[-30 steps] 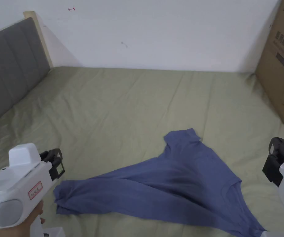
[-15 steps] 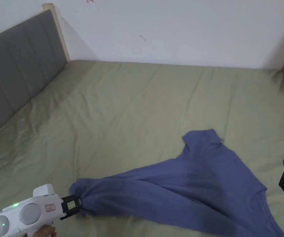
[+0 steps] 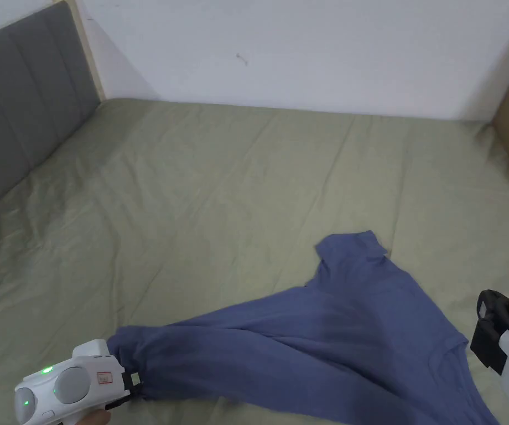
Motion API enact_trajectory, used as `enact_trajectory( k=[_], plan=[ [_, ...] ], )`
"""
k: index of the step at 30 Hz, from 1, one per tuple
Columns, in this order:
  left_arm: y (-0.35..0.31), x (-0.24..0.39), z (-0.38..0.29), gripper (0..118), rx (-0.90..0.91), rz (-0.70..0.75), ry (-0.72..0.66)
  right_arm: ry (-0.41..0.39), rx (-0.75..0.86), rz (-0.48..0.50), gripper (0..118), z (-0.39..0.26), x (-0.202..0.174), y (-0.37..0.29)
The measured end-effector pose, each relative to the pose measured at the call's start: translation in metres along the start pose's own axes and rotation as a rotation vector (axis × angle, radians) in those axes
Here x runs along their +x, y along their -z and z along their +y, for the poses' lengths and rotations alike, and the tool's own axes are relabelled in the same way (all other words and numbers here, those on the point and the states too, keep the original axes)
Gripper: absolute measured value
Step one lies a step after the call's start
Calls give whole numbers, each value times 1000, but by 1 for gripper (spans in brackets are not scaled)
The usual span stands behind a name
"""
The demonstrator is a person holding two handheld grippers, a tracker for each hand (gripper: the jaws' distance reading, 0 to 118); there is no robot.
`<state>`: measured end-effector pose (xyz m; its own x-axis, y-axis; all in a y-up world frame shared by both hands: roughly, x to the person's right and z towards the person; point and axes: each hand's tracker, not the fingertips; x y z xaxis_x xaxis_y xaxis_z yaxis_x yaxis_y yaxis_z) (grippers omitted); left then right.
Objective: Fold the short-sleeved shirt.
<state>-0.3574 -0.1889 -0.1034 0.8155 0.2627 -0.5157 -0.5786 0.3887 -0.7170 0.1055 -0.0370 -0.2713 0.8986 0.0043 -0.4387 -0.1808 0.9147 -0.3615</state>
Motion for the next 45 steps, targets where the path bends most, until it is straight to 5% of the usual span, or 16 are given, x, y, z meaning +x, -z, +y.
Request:
enact_trajectory(
  k=[3,4,9,11,13,19,21,25,29,31,35,38,45],
  plan=[
    [-8,1,-5,9,22,-10,11,11,-38,-11,0,-3,8,14],
    [-13,1,-6,9,31,-16,23,79,-42,71,0,-9,6,19],
    [-40,-4,-9,9,60,-77,31,117,-203,4,11,-36,45,46],
    [-46,-6,-9,9,70,-88,32,143,-293,-11,68,-53,68,61],
    [-50,-4,-9,8,77,-92,44,153,-375,-57,105,-75,71,73],
    [-66,12,-15,8,107,-96,81,136,-569,-87,101,-138,96,92],
    [-69,14,-15,8,111,-99,82,124,-607,-103,96,-129,69,71],
    [-72,17,-15,8,119,-97,89,123,-678,-116,48,-156,76,83],
    [-73,19,-15,8,117,-94,92,164,-674,-71,34,-154,65,74],
    [-74,19,-14,8,119,-95,88,155,-659,-38,8,-148,58,68],
    [-84,20,-8,8,137,-126,73,59,-565,-61,7,-124,56,55],
    [-101,23,7,8,172,-169,81,140,-441,-8,7,-77,56,34],
    [-130,26,81,8,266,-237,124,174,-195,93,7,27,62,39]
  ],
)
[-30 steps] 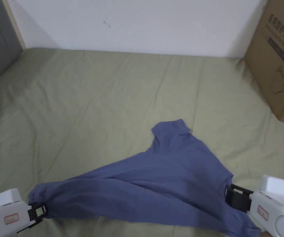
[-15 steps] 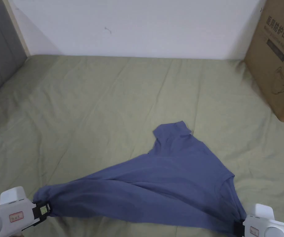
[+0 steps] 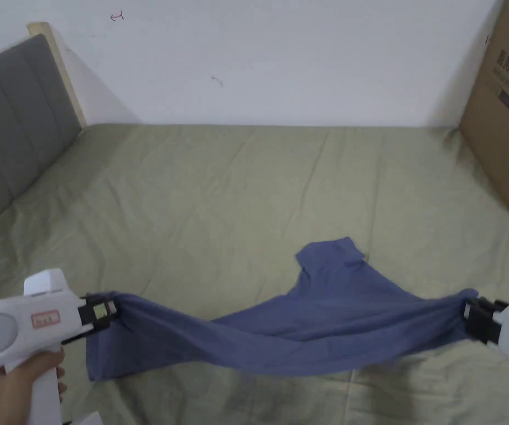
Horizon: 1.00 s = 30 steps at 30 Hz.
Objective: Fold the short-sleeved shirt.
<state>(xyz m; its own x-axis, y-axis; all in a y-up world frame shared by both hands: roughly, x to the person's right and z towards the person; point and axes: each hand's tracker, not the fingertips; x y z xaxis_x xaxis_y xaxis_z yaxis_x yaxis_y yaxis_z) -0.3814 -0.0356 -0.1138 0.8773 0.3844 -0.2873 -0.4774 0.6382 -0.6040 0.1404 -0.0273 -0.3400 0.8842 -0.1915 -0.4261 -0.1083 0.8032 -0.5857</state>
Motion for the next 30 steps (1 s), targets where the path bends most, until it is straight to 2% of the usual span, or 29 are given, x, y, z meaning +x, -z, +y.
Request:
enact_trajectory(
  k=[12,19,22,25,30],
  plan=[
    [-29,24,209,8,185,-90,-4,-39,325,60,7,186,-34,-24],
    [-12,61,325,8,241,-118,2,-88,424,6,7,290,-36,-4],
    [1,79,361,8,260,-132,10,-82,449,-5,7,325,-34,8],
    [18,90,392,8,276,-135,16,-115,480,-43,7,350,-32,20],
    [66,99,419,8,274,-142,69,-139,495,-62,7,366,-16,59]
  ],
)
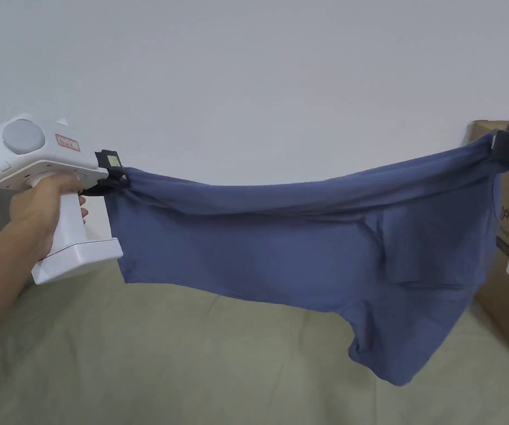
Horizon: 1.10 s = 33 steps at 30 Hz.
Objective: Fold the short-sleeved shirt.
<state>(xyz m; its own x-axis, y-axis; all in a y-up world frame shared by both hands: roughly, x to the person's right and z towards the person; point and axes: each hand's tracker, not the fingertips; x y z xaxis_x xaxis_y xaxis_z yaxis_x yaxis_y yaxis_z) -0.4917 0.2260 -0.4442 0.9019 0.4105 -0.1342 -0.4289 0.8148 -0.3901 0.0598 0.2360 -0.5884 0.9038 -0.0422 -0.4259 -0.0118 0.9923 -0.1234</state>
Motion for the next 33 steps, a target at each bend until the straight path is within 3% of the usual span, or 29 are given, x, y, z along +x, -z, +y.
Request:
enact_trajectory(
  k=[8,16,19,25,33],
  plan=[
    [83,-50,-91,8,-204,41,-29,27,-168,-19,7,-121,27,28],
    [98,-115,-254,8,-488,116,-78,102,-441,-38,7,-283,38,-39],
    [84,-130,-310,8,-562,160,-44,165,-540,-54,7,-334,37,-79],
    [36,-136,-390,8,-637,213,37,218,-700,-104,7,-410,30,-149],
    [-51,-121,-431,8,-652,241,-10,283,-742,-139,7,-436,19,-236]
  ],
)
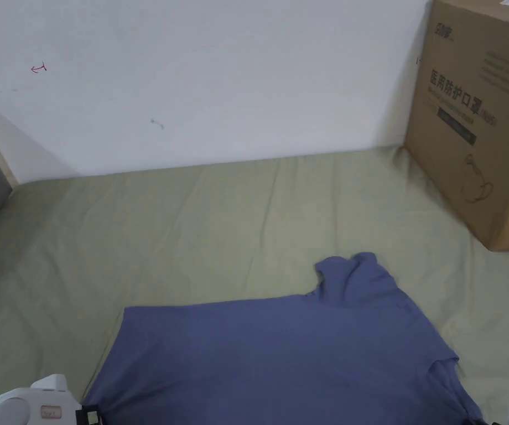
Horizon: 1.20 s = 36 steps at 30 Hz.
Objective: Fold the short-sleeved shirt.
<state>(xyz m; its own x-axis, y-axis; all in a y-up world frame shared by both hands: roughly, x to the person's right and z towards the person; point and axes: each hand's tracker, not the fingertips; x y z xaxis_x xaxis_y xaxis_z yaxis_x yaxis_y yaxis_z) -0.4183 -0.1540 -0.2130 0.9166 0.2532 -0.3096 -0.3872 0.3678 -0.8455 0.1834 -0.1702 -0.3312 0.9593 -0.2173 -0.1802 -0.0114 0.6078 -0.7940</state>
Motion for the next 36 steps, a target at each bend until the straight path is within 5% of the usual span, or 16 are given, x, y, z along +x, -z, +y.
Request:
enact_trajectory(
  k=[5,10,19,21,24,25,26,31,36],
  plan=[
    [-28,0,-62,8,14,61,13,-1,-44,-20,7,-32,2,-20],
    [-33,-5,-115,8,-40,52,-59,-87,-120,-63,7,-57,5,-21],
    [-7,15,-132,9,-47,158,-13,-134,-230,-127,8,-75,-1,14],
    [-9,20,-131,20,-44,162,34,-135,-224,-130,13,-73,-11,-4],
    [-29,34,-125,71,-9,187,73,-136,-139,-123,66,-60,-22,-31],
    [-41,40,-123,92,61,130,63,-137,-81,-103,79,-51,-29,-44],
    [-55,46,-120,99,113,91,54,-142,-28,-89,81,-43,-36,-55],
    [-149,104,-103,99,441,-75,61,-241,353,-42,81,14,-82,-145],
    [-198,156,-106,99,797,-37,202,-270,582,-18,81,40,-100,-175]
  ],
)
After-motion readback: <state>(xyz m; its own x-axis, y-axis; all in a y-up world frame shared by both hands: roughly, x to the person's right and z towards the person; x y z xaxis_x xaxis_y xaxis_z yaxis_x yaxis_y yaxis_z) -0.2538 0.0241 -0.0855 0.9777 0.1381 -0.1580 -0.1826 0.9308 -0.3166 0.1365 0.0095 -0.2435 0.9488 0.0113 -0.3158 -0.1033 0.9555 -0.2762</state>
